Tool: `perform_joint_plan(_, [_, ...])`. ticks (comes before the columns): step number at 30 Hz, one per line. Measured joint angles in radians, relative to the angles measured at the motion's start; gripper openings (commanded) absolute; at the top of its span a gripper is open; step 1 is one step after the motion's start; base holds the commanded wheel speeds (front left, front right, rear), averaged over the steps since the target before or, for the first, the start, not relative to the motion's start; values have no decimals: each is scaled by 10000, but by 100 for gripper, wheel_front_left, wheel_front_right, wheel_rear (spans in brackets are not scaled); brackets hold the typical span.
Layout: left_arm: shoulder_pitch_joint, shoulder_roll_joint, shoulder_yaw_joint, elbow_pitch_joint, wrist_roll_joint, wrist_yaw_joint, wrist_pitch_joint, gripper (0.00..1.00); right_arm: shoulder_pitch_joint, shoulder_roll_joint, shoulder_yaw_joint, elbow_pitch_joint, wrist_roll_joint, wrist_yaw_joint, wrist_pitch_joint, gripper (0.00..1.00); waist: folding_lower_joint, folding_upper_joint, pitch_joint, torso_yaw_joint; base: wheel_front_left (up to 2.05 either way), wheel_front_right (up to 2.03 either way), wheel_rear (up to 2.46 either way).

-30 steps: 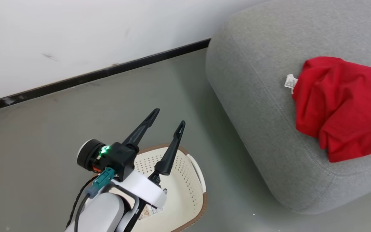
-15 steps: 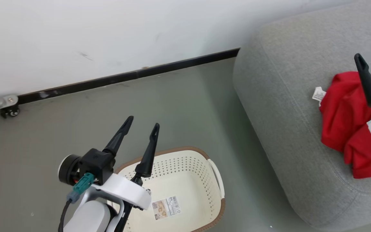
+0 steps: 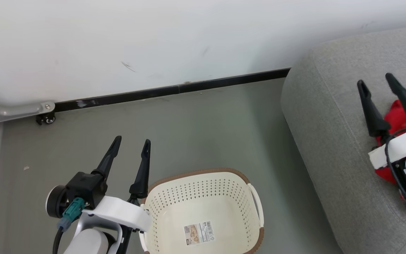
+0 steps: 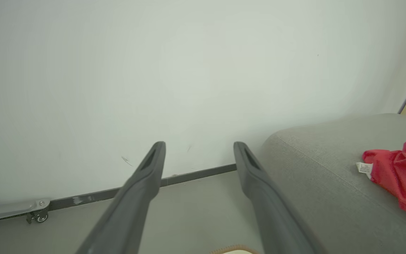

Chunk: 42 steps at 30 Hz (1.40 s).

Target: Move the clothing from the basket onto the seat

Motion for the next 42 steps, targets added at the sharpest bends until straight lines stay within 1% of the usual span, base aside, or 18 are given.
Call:
perform_joint_plan(7, [306, -86, 360, 35, 205, 355, 0, 100, 600, 713, -297, 102, -341, 0, -337, 100, 0, 0, -262, 385, 0, 0, 0])
perform_joint_plan(8, [306, -86, 360, 35, 205, 355, 0, 100, 600, 713, -297, 102, -341, 0, -337, 100, 0, 0, -262, 385, 0, 0, 0])
perform_joint_plan(12, [560, -98, 416, 249, 339, 489, 0, 100, 1038, 1208, -477, 100, -650, 0, -539, 100, 0, 0, -470, 594, 0, 0, 0])
perform_joint_plan(15, [663, -109, 437, 316, 364, 531, 0, 100, 1214, 1367, -575, 100, -834, 0, -581, 100, 0, 0, -560, 660, 0, 0, 0])
perform_joint_plan(16, [762, -161, 470, 353, 454, 616, 0, 100, 1388, 1538, -671, 102, -941, 0, -629, 100, 0, 0, -653, 717, 0, 0, 0])
perform_joint_plan(17, [762, -161, 470, 353, 454, 616, 0, 100, 1388, 1538, -671, 102, -941, 0, -629, 100, 0, 0, -653, 717, 0, 0, 0])
perform_joint_plan(29, [1221, -353, 663, 435, 675, 882, 0, 100, 2738, 2585, -886, -15, -1753, 0, -637, 100, 0, 0, -1192, 924, 0, 0, 0])
perform_joint_plan(30, [1310, -399, 677, 435, 683, 905, 0, 100, 2971, 2744, -926, -82, -1847, 0, -637, 100, 0, 0, -1271, 939, 0, 0, 0])
perform_joint_plan(35, [1458, -422, 665, 449, 859, 991, 0, 100, 3396, 3062, -1091, -257, -2207, 0, -637, 100, -1, 0, -1449, 958, 0, 0, 0])
perform_joint_plan(40, [1649, -426, 723, 497, 965, 1229, 0, 100, 3831, 3386, -1290, -410, -2487, 0, -633, 100, 0, 0, -1587, 949, 0, 0, 0])
perform_joint_plan(42, [1713, -430, 746, 497, 1097, 1237, 0, 100, 3999, 3492, -1350, -516, -2610, 0, -631, 100, 0, 0, -1634, 946, 0, 0, 0])
